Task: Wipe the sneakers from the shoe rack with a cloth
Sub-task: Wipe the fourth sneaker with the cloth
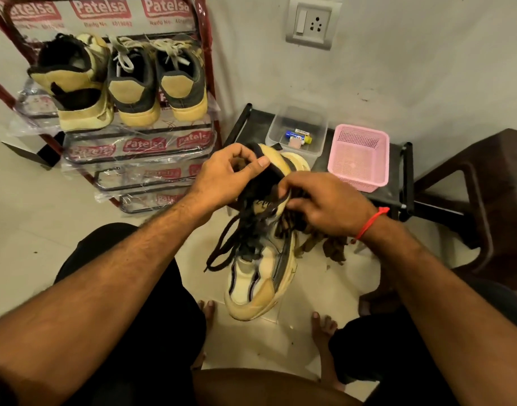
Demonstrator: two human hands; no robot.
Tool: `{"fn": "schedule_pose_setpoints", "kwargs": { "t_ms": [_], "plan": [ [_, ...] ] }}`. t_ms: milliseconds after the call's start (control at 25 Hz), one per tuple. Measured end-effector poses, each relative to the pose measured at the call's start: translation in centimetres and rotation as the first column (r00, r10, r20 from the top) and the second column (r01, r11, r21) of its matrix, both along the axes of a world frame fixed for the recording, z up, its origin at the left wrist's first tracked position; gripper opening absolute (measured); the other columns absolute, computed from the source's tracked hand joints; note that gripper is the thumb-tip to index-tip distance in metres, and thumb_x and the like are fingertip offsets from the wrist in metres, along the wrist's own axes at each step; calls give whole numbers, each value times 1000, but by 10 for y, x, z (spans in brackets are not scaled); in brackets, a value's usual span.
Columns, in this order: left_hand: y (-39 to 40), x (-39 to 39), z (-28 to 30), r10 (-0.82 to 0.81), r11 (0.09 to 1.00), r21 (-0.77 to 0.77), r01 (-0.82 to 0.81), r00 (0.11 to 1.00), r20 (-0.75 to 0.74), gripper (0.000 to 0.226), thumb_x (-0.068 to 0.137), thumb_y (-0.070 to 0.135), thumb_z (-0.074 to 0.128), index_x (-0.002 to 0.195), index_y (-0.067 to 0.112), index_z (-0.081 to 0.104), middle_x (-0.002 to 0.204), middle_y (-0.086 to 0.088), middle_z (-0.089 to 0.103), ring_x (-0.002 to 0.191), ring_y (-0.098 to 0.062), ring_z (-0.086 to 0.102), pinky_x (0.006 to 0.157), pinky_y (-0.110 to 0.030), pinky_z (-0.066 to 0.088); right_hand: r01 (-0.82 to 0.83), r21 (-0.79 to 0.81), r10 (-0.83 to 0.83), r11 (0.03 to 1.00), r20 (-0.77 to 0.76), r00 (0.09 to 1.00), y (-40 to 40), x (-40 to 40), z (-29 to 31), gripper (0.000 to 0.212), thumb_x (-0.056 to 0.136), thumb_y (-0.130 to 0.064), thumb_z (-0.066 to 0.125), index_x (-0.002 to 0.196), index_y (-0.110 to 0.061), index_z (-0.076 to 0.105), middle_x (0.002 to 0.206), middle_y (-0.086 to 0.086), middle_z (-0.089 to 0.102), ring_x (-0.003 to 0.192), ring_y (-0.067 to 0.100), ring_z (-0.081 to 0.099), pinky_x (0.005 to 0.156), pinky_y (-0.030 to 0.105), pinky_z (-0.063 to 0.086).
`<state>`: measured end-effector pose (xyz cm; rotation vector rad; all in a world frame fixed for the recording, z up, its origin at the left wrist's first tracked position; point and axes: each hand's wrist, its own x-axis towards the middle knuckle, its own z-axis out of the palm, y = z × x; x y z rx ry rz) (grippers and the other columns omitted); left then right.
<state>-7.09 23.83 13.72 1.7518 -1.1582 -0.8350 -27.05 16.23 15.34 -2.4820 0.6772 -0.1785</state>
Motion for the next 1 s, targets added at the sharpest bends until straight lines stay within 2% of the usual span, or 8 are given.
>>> {"fn": "schedule_pose_setpoints", "kwargs": {
  "t_ms": [160, 240, 360, 480, 600, 760, 880, 1000],
  "plan": [
    [7, -2, 4, -306, 940, -130, 315, 948, 86, 53, 89, 77, 41, 101, 34, 71, 146, 14, 45, 142, 3, 28, 113, -23, 30, 140, 145, -173, 979, 242, 955, -19, -18, 11, 19, 93, -8, 63, 102, -24, 64, 93, -15, 65, 92, -3, 59, 83, 12, 45],
    [6, -2, 0, -354, 910, -196, 365, 931, 88, 71, 84, 83, 39, 104, 24, 72, 142, 9, 53, 147, 5, 14, 117, -22, 19, 138, 187, -183, 973, 256, 949, -18, -19, 14, 19, 93, -6, 62, 102, -22, 65, 91, -19, 63, 91, -6, 58, 82, 6, 43],
    [8, -3, -3, -435, 889, -84, 451, 887, 155, 68, 79, 90, 35, 120, 44, 62, 153, -4, 40, 149, 5, 13, 116, -28, 21, 114, 248, -177, 962, 248, 952, -19, -19, 13, 20, 94, -5, 62, 102, -23, 66, 91, -16, 63, 92, -3, 59, 85, 18, 44],
    [9, -1, -6, -488, 861, -17, 508, 837, 246, 70, 75, 95, 33, 113, 43, 60, 129, 23, 39, 123, 21, 33, 99, -19, 34, 113, 298, -191, 948, 250, 949, -21, -21, 10, 18, 94, -6, 62, 102, -21, 67, 96, -7, 68, 98, 8, 63, 92, 34, 50],
    [6, 0, -8, -483, 865, 42, 500, 807, 341, 54, 71, 95, 43, 95, 50, 59, 146, 18, 29, 132, -1, 37, 105, -31, 42, 121, 301, -196, 946, 232, 953, -23, -22, 6, 16, 94, -7, 62, 102, -18, 68, 97, -3, 68, 100, 16, 64, 95, 45, 52],
    [5, 6, -18, -530, 848, 292, 443, 695, 485, 80, 67, 98, 40, 124, 46, 62, 166, 4, -5, 153, -33, 7, 118, -65, 26, 42, 228, -93, 973, 217, 972, -23, -21, 6, 17, 92, -4, 64, 100, -18, 70, 94, -7, 66, 95, 11, 63, 90, 35, 53],
    [9, 1, -13, -607, 777, 492, 392, 673, 423, 86, 55, 102, 42, 121, 48, 58, 143, 0, 19, 140, -31, 18, 114, -59, 34, 5, 170, -39, 985, 198, 979, -20, -18, 2, 20, 90, -2, 66, 99, -18, 72, 96, -12, 65, 97, 8, 62, 88, 28, 50],
    [8, -3, -15, -620, 754, 502, 425, 712, 329, 73, 59, 98, 46, 116, 54, 56, 130, 4, 24, 134, -27, 23, 115, -53, 32, 11, 141, -37, 990, 181, 983, -22, -18, -1, 21, 90, -1, 66, 99, -19, 73, 95, -11, 65, 98, 11, 62, 88, 31, 51]
  ]
}}
